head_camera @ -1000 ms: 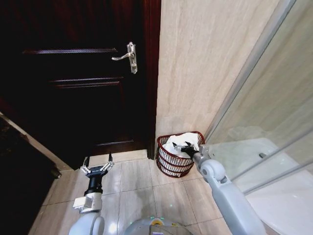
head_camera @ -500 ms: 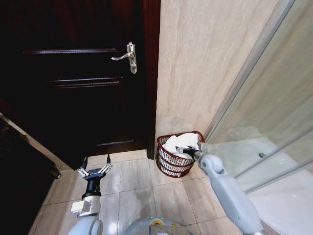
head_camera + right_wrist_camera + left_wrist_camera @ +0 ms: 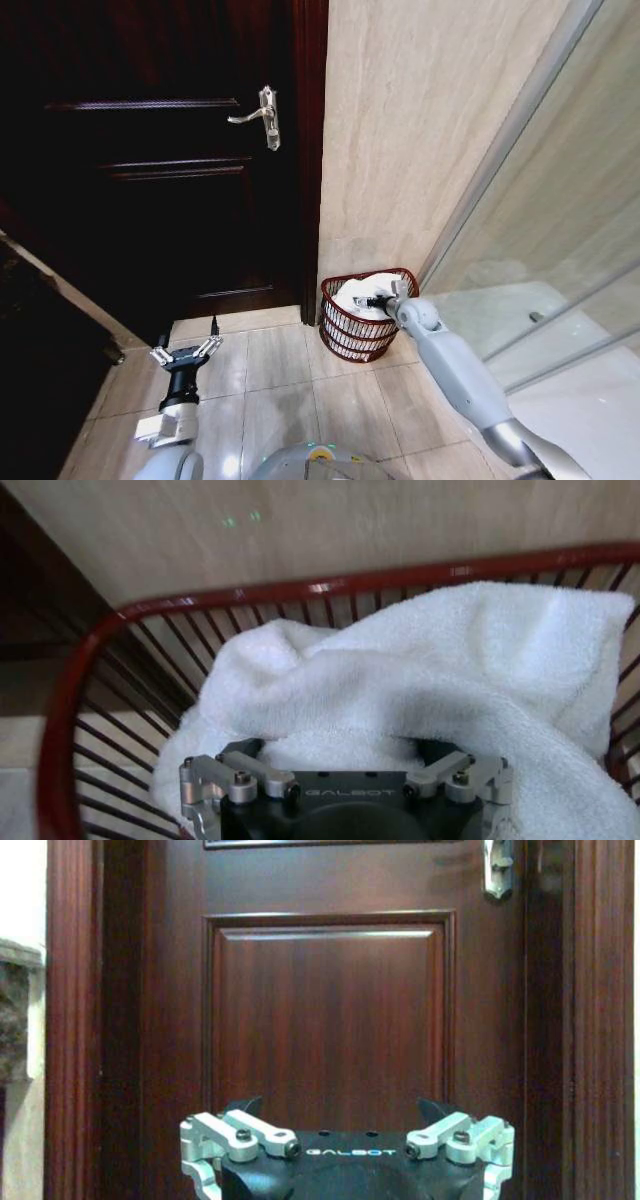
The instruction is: Discard the used towel into the hamper.
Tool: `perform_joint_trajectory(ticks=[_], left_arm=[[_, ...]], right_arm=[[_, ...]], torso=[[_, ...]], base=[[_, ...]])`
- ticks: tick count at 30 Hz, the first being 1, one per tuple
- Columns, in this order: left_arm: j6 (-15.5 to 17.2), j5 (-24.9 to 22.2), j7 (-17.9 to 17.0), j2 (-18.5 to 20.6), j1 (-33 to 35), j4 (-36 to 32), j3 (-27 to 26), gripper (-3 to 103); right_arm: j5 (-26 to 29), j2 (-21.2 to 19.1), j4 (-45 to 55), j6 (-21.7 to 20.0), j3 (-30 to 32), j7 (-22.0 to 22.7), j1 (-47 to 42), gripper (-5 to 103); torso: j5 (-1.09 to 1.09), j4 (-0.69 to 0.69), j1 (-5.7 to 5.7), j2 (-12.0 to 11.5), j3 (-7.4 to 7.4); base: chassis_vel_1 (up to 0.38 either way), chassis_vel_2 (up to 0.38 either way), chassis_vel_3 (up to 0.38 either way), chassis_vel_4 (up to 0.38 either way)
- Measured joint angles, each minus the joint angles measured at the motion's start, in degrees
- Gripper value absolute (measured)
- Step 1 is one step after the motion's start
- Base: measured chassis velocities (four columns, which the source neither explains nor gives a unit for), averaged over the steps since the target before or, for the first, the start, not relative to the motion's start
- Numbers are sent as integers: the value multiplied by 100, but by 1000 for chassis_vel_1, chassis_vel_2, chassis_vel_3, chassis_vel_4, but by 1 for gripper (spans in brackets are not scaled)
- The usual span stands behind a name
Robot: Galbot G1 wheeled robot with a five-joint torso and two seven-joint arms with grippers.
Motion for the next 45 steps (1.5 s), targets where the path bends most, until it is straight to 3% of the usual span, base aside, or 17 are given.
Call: perform_joint_trajectory(ticks=[14,21,25,27,29,31,32,34,38,41,44,45], left_arm=[[-106,-91,3,0,46,-3,-231,100],[-81,-100,4,0,9,-15,-178,100],[-73,-90,4,-1,-23,-7,-103,100],[-20,-84,11,1,-7,-63,-65,100],[6,-88,14,-1,2,-87,-58,100],[66,-128,42,-1,16,-136,-58,100],[66,-128,42,-1,16,-136,-58,100],[144,-171,127,0,33,-171,-62,100],[304,-231,245,1,-1,-273,-35,100],[577,-361,321,-1,-84,-436,10,100],[1059,-672,485,44,-250,-651,-2,100],[1059,-672,485,44,-250,-651,-2,100]], right_arm=[[-406,328,-822,20,-26,-241,265,100],[-394,145,262,268,254,117,-175,100],[-544,-38,1304,637,502,350,-686,100],[-601,-221,2078,1186,620,580,-1119,100],[-621,-277,2301,1341,654,630,-1232,100],[-769,-404,2968,1960,769,825,-1570,100],[-769,-404,2968,1960,769,825,-1570,100],[-989,-440,3491,2369,896,974,-1880,100],[-1399,-341,4193,2583,1129,1068,-2496,100],[-1841,-153,4593,2694,1322,1075,-3113,100],[-2503,103,4873,2970,1767,942,-3879,100],[-2503,103,4873,2970,1767,942,-3879,100]], torso=[[0,0,0,0,0],[1,0,0,-1,1],[0,0,0,-1,0],[1,-2,0,-1,0],[0,-1,0,0,0],[0,0,0,0,0],[0,0,0,0,0],[0,2,0,0,0],[1,0,0,0,-1],[1,0,0,0,-1],[0,-1,-1,0,-1],[0,-1,-1,0,-1]], base=[[0,0,0,0],[0,0,0,0],[0,0,0,0],[0,0,0,0],[0,0,0,0],[0,0,0,0],[0,0,0,0],[0,0,0,0],[0,0,0,0],[0,0,0,0],[0,0,0,0],[0,0,0,0]])
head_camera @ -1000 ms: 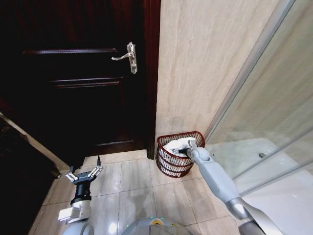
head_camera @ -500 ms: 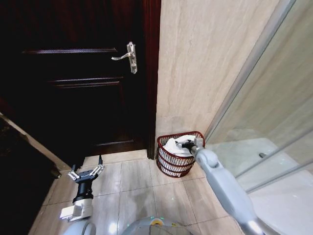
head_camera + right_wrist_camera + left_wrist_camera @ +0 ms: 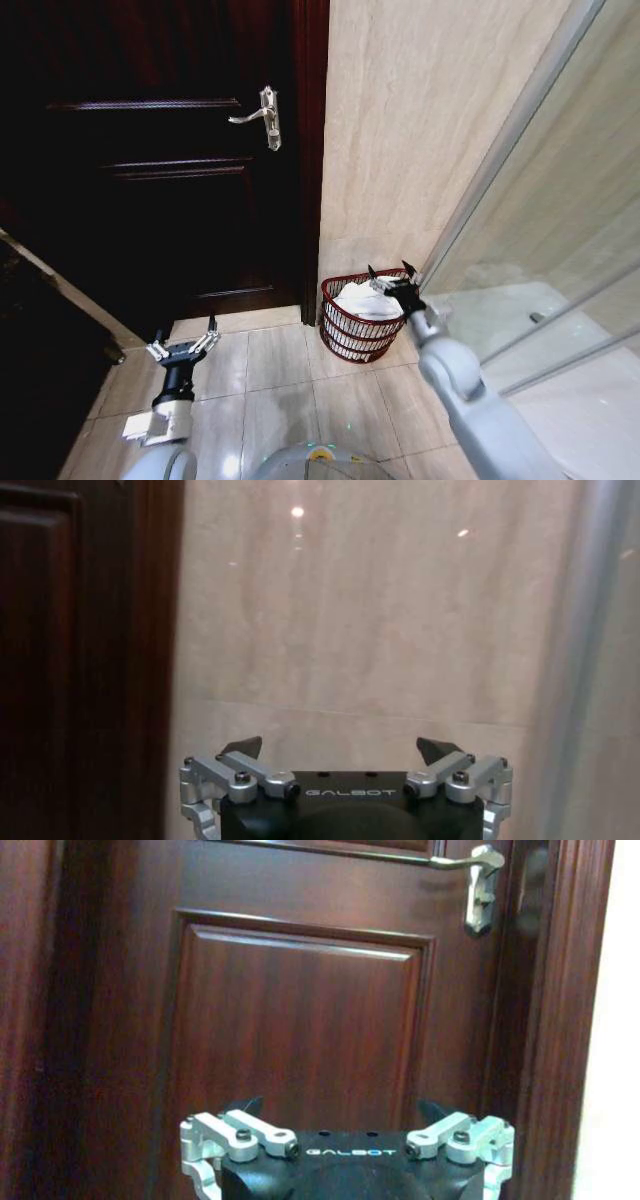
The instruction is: Discard the used towel into the hamper.
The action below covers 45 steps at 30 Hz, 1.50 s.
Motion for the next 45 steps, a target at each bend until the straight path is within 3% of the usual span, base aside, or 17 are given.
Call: perform_joint_trajectory(ticks=[4,5,7,12,18,24,28,45], left_arm=[[270,-470,151,655,-172,25,-84,100],[270,-470,151,655,-172,25,-84,100],[320,-754,182,1042,-105,61,-39,100],[154,-926,236,1553,1,282,79,100],[79,-954,250,1470,-13,278,111,100],[91,-490,125,986,-209,244,90,100],[179,-468,100,773,-110,58,68,100],[7,-465,205,759,40,-46,26,100]], right_arm=[[-537,384,22,507,849,-505,-575,100],[-537,384,22,507,849,-505,-575,100],[-676,712,-58,833,1273,-885,-761,100],[-548,1169,373,868,1416,-1112,-1257,100],[-631,1361,588,912,1425,-1181,-1537,100],[-491,1240,797,693,1363,-1169,-1566,100],[-387,1169,861,598,1339,-1139,-1522,100],[-574,1381,1040,547,1297,-1231,-1687,100]], torso=[[-1,-1,0,0,0],[-1,-1,0,0,0],[0,1,0,0,1],[-3,0,0,0,0],[-2,1,0,0,1],[-1,1,0,0,1],[1,2,0,0,1],[0,1,1,0,1]], base=[[0,0,0,0],[0,0,0,0],[0,0,0,0],[0,0,0,0],[0,0,0,0],[0,0,0,0],[0,0,0,0],[0,0,0,0]])
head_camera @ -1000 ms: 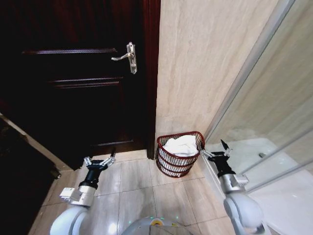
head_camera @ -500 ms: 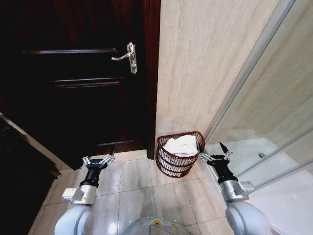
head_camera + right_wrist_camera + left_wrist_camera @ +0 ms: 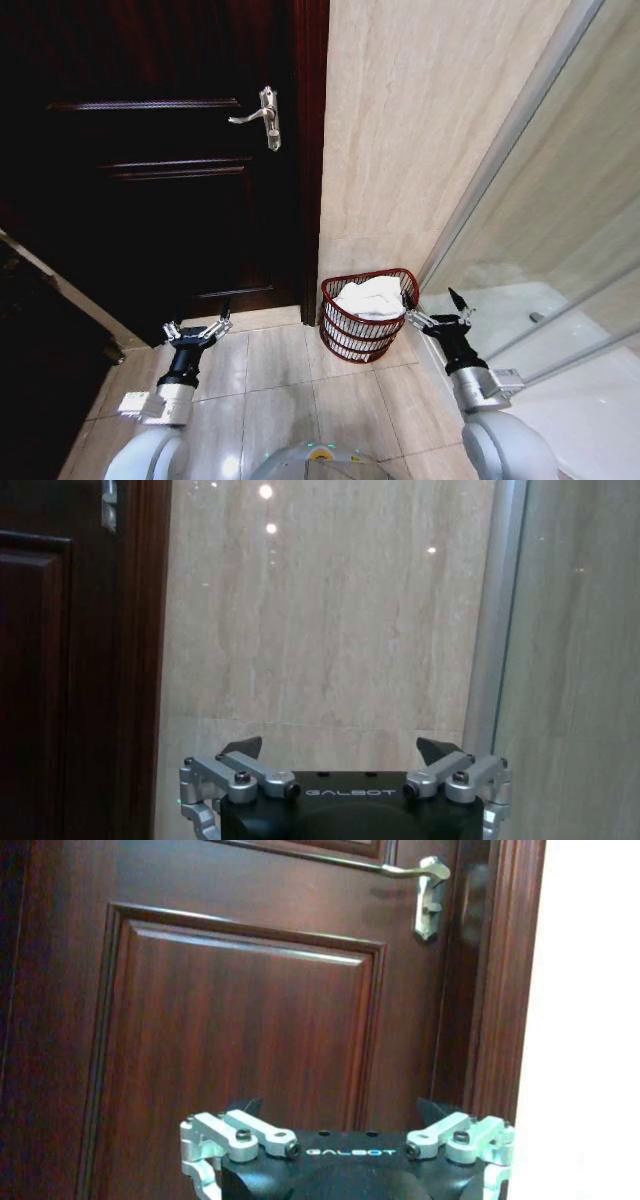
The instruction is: Discard the used towel into the hamper.
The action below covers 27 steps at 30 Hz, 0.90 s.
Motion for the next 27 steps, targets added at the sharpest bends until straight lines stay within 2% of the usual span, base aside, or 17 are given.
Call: perform_joint_trajectory(ticks=[7,19,27], left_arm=[[-19,25,28,-1,55,-68,-1,100],[-74,127,30,-92,19,-66,36,100],[-141,189,3,-214,45,-99,41,100]], right_arm=[[4,54,17,150,32,-33,-159,100],[224,27,19,302,221,-81,-283,100],[268,-6,18,340,230,-156,-327,100]], torso=[[0,1,-5,-15,-8],[0,1,-115,-302,-184],[1,1,-130,-366,-236]], base=[[16,-23,-16,23],[25,-29,-29,24],[8,-13,-6,8]])
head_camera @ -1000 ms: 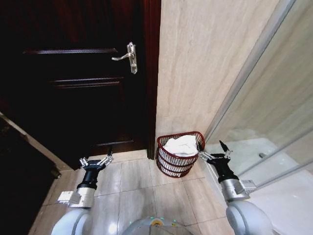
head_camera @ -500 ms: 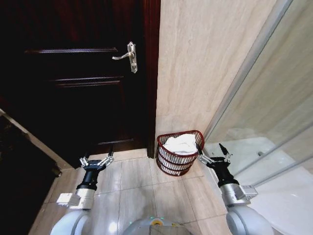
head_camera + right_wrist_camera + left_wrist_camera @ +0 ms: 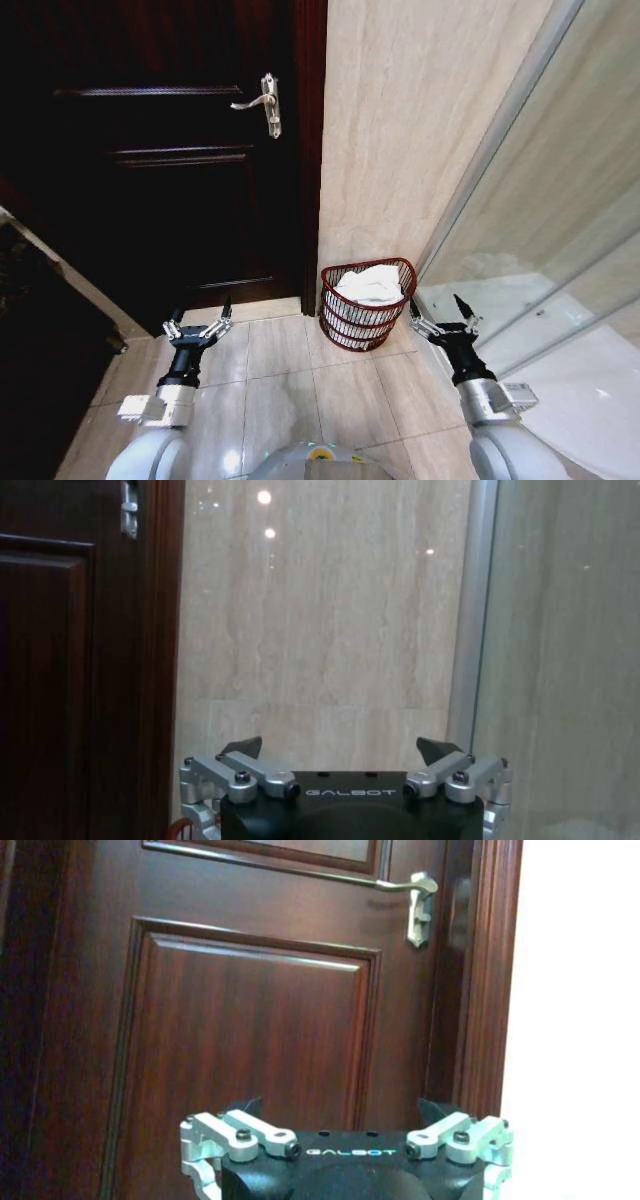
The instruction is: Discard the used towel into the hamper.
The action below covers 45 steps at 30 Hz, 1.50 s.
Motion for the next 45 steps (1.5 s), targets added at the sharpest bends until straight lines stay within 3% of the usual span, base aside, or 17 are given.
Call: perform_joint_trajectory(ticks=[20,35,45], left_arm=[[-51,-14,22,-237,48,102,18,100],[-285,158,-18,-290,118,193,27,100],[12,192,-39,-311,-7,-24,45,100]], right_arm=[[-44,-57,-141,138,-173,-86,-2,100],[-47,-19,-160,234,-268,-118,-2,100],[-18,-6,-98,384,-234,-105,-130,100]], torso=[[-1,0,6,16,9],[-2,2,8,24,14],[0,3,35,102,64]], base=[[75,-52,-58,68],[81,46,47,88],[6,6,2,5]])
